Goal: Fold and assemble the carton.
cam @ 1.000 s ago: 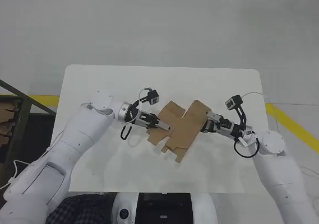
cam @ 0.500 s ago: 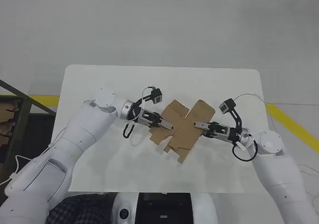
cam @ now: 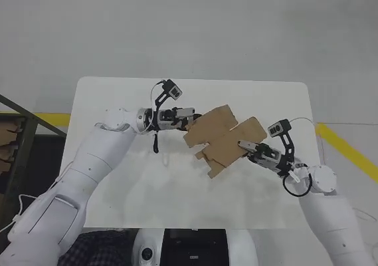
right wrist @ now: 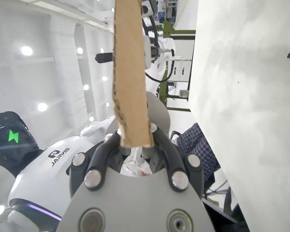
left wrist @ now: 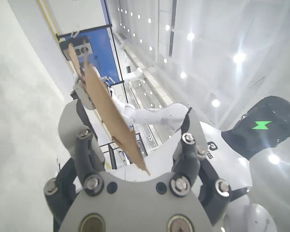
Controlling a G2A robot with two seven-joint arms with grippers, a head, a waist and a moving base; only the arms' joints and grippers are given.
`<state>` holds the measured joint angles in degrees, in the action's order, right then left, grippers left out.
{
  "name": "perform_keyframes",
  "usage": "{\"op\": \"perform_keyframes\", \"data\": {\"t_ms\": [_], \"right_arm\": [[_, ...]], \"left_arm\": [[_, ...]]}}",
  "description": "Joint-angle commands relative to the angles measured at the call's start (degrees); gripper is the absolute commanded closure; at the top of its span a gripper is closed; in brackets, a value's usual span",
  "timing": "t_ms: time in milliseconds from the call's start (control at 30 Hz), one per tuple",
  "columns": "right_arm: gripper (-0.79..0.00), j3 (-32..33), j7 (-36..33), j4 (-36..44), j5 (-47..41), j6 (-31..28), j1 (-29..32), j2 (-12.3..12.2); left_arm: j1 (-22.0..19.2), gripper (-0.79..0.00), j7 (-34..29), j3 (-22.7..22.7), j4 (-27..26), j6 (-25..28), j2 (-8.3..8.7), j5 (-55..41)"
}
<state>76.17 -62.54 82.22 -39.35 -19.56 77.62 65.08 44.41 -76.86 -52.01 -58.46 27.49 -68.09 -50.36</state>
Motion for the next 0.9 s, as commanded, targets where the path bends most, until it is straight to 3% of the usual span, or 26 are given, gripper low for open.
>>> {"op": "perform_keyframes", "data": {"t_ms": [0,200,467,867], "right_arm": [[0.0,0.9,3.8,2.4,-0.2,-0.5,2.6,0.0],[0.0,2.9,16.9,10.1,4.1,-0.2,9.8,-0.1],[0.0,2.4,33.2,18.7,18.8,2.3,16.6,0.0],[0.0,-2.0,42.0,20.5,27.5,4.5,17.3,0.9]], "left_arm": [[0.7,-0.785,1.6,-0.6,0.5,1.5,-0.15,-0.3],[1.8,-0.785,3.6,-2.0,2.4,3.6,-0.62,-1.3],[2.6,-0.785,5.2,-2.5,3.4,5.1,-1.08,1.1],[3.4,-0.785,4.5,-2.7,5.5,4.5,-1.93,0.7]]}}
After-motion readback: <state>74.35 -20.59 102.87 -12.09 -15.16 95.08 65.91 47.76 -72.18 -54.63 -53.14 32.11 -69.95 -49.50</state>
